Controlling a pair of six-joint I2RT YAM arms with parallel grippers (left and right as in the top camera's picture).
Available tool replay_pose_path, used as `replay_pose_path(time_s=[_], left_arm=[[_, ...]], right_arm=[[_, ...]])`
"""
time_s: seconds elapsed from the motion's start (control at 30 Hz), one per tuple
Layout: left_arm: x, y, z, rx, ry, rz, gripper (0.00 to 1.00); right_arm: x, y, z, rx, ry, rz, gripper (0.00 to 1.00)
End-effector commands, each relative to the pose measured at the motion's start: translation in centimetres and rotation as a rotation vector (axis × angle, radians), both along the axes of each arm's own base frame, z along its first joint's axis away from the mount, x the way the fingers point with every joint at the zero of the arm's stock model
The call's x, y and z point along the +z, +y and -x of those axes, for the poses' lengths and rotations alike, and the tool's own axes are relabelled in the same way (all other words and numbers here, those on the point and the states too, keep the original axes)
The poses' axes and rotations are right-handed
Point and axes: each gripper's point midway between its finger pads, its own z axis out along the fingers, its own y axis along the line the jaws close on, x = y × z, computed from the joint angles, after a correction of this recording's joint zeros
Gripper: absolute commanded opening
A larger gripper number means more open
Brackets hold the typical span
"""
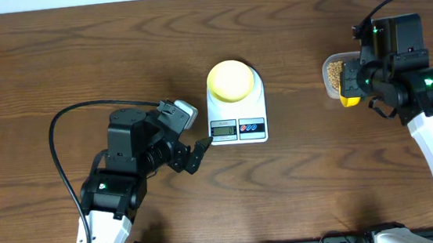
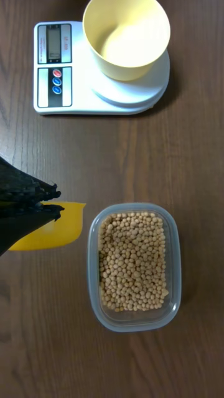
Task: Scoop item into bowl and weigh 50g on scale
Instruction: 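Move the held yellow scoop with the right gripper into the soybean tub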
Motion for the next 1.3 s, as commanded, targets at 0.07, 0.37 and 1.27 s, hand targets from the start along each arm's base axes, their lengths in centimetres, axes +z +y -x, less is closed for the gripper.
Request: replay_pose_path(time_s=[0.07,0.37,1.27], left_arm=[[-0.5,0.2,0.0,0.018,0.016,0.001,0.98],[-0.5,0.2,0.0,0.018,0.016,0.001,0.98],[-0.5,0.3,0.0,0.018,0.017,0.001,0.98]], right_arm=[[0.4,-0.5,-0.3,-0.011,-0.010,0.019,0.01],[-0.3,-4.4,-1.0,-0.011,0.001,0.098,0.01],[-8.9,-9.4,-10.1,0.002,0.020,0.179,0.01]])
